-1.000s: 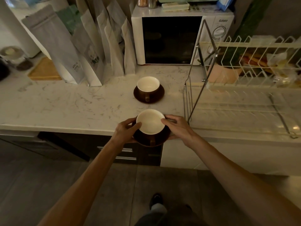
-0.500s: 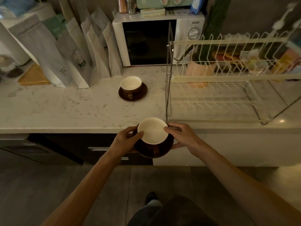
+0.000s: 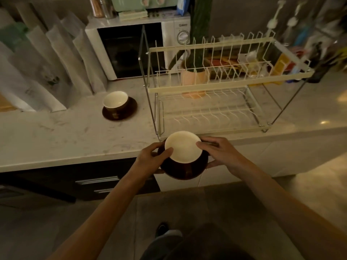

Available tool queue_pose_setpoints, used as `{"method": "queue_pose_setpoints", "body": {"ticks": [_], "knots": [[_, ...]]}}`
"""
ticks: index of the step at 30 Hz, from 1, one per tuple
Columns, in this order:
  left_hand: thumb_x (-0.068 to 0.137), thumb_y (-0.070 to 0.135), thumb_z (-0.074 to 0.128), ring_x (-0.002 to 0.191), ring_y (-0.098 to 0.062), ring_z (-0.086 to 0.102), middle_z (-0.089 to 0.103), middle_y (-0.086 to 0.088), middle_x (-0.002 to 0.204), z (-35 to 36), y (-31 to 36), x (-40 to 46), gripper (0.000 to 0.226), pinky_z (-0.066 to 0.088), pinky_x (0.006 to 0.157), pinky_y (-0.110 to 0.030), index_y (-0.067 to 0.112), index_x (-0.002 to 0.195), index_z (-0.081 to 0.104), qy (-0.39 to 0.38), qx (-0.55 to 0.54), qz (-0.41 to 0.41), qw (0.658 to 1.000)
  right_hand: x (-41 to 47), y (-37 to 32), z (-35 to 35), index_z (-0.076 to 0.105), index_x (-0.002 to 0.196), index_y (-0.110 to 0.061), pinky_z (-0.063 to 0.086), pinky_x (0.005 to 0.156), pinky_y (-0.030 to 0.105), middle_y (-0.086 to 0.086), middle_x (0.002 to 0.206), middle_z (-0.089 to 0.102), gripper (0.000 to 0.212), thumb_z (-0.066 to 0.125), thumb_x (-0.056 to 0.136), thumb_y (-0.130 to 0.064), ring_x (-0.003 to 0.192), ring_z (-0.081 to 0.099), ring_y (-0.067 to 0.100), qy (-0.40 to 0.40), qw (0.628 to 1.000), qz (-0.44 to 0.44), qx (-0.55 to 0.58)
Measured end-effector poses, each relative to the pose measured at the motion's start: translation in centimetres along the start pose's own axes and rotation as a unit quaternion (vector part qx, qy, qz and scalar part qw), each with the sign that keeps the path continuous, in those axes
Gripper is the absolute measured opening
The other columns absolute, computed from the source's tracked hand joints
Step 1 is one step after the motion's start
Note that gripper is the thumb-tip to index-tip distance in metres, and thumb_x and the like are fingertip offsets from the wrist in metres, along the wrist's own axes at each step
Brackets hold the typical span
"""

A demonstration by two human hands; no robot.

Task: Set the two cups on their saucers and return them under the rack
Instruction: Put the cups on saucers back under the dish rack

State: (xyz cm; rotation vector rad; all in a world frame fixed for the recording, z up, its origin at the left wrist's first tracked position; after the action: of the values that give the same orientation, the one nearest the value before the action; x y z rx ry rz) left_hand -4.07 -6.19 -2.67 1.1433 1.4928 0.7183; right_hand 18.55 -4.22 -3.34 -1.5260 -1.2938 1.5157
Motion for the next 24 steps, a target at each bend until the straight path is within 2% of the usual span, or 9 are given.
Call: {"method": "queue_pose_setpoints", "body": {"ticks": [4,8,11,14,17,21,24], "knots": [[0.090,0.037,0.061,0.088,-0.007,0.059,0.059,0.006,0.099,2.4,2.3,1.2,0.041,0.055,0.055,-0.017,0.029,0.129,0.053,-0.013,-0.011,0.023,1.000,0.1,-0.5,-2.9,0.065,0.126,-0.023,0.064,0.069,0.041,0.001,0.125,0.062,0.033,0.064,0.093,-0.025,0.116,0.058,0.024,0.034,0.999,-0.005,0.004],[0.091,0.033,0.061,0.094,-0.007,0.060,0.063,0.002,0.106,4.2,4.7,2.8,0.042,0.057,0.062,-0.020,0.027,0.132,0.054,-0.033,-0.010,0.041,0.999,0.6,-1.3,-5.6,0.067,0.123,-0.021,0.063,0.064,0.034,0.001,0.121,0.064,0.030,0.064,0.093,-0.023,0.115,0.060,0.025,0.065,0.997,-0.004,0.032],[0.092,0.031,0.061,0.095,-0.009,0.062,0.064,-0.002,0.110,5.6,6.6,4.2,0.043,0.059,0.066,-0.024,0.026,0.133,0.055,-0.036,-0.016,0.044,0.998,1.5,-1.9,-7.6,0.066,0.125,-0.021,0.063,0.063,0.034,0.002,0.124,0.062,0.032,0.065,0.093,-0.024,0.115,0.059,0.025,0.094,0.995,-0.001,0.041],[0.091,0.030,0.062,0.092,-0.012,0.063,0.064,-0.006,0.111,7.2,8.0,5.8,0.043,0.060,0.064,-0.023,0.022,0.134,0.055,-0.033,-0.033,0.034,0.998,2.9,-2.3,-9.4,0.066,0.124,-0.023,0.060,0.082,0.047,0.000,0.122,0.062,0.034,0.067,0.091,-0.029,0.117,0.058,0.024,0.135,0.990,0.010,0.035],[0.091,0.030,0.063,0.099,-0.019,0.063,0.064,-0.009,0.118,8.6,9.2,7.6,0.043,0.059,0.059,-0.022,0.022,0.132,0.056,-0.026,-0.037,0.028,0.999,4.2,-2.5,-10.9,0.068,0.121,-0.024,0.057,0.091,0.049,-0.002,0.117,0.064,0.031,0.067,0.091,-0.030,0.116,0.059,0.023,0.162,0.986,0.009,0.035],[0.089,0.029,0.066,0.108,-0.024,0.063,0.064,-0.009,0.121,10.0,10.4,10.1,0.038,0.060,0.066,-0.030,0.022,0.126,0.061,-0.018,-0.051,0.012,0.998,5.7,-2.9,-12.5,0.070,0.116,-0.026,0.061,0.075,0.042,0.002,0.123,0.064,0.025,0.066,0.091,-0.030,0.113,0.061,0.024,0.170,0.984,0.020,0.052],[0.087,0.030,0.068,0.109,-0.026,0.064,0.064,-0.009,0.122,11.0,11.1,11.9,0.039,0.061,0.070,-0.035,0.021,0.124,0.062,-0.016,-0.060,0.000,0.998,7.0,-3.2,-13.6,0.069,0.117,-0.024,0.060,0.070,0.039,0.001,0.117,0.065,0.026,0.064,0.093,-0.031,0.108,0.063,0.023,0.189,0.980,0.019,0.053]]}}
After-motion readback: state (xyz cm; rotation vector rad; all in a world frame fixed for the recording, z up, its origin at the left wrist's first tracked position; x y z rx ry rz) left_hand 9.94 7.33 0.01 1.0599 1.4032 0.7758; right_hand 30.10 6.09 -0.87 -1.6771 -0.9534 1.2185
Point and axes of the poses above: each hand's wrist, its own x-axis towards the middle knuckle, its own z-axis out of the palm, y = z × x, the point moved 1 cm from there along x, towards the middle knuckle
